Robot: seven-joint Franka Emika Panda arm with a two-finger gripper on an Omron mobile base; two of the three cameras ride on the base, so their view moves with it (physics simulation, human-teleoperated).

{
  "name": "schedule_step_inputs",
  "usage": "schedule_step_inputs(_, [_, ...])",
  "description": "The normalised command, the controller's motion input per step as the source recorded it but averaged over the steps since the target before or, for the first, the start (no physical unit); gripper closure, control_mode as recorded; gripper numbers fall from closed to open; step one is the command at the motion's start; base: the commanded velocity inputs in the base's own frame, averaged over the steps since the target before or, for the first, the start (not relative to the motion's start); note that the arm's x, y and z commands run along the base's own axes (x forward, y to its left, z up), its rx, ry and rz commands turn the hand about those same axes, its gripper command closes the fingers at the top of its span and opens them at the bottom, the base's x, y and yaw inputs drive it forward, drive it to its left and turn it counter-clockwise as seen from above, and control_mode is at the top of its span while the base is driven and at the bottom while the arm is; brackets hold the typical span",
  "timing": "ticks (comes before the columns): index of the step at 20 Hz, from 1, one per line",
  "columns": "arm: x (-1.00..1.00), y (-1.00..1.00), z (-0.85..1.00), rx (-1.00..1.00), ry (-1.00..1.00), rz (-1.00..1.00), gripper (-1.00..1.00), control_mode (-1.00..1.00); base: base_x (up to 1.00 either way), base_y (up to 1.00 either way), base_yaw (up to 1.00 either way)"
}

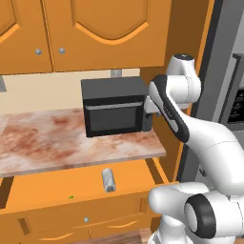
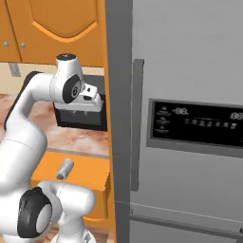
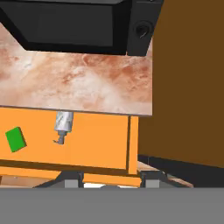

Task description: Restock the sink supplies by placing the sponge and soap dispenser on the counter and next to the sink. Make sure the soap dispenser is upright.

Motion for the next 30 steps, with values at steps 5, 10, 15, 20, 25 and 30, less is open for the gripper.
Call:
schedule_step_inputs(5, [-0.14, 0.0, 0.0, 0.0, 0.0, 0.0, -1.0, 1.0, -0.57, 0.16, 0.0])
schedule_step_inputs(10, [0.0, 0.0, 0.0, 0.0, 0.0, 0.0, -1.0, 1.0, -0.78, 0.81, -0.02])
schedule_step_inputs(15, [0.0, 0.0, 0.0, 0.0, 0.0, 0.0, -1.0, 1.0, -0.03, 0.91, 0.0])
schedule_step_inputs(20, [0.0, 0.0, 0.0, 0.0, 0.0, 0.0, -1.0, 1.0, 0.01, 0.2, 0.0])
schedule_step_inputs(25, [0.36, 0.0, -0.51, 0.01, 0.1, 0.01, -1.0, -1.0, 0.06, 0.0, 0.01])
schedule_step_inputs(30, [0.92, 0.0, -1.0, 0.01, 0.25, 0.0, -1.0, -1.0, 0.0, 0.0, 0.0])
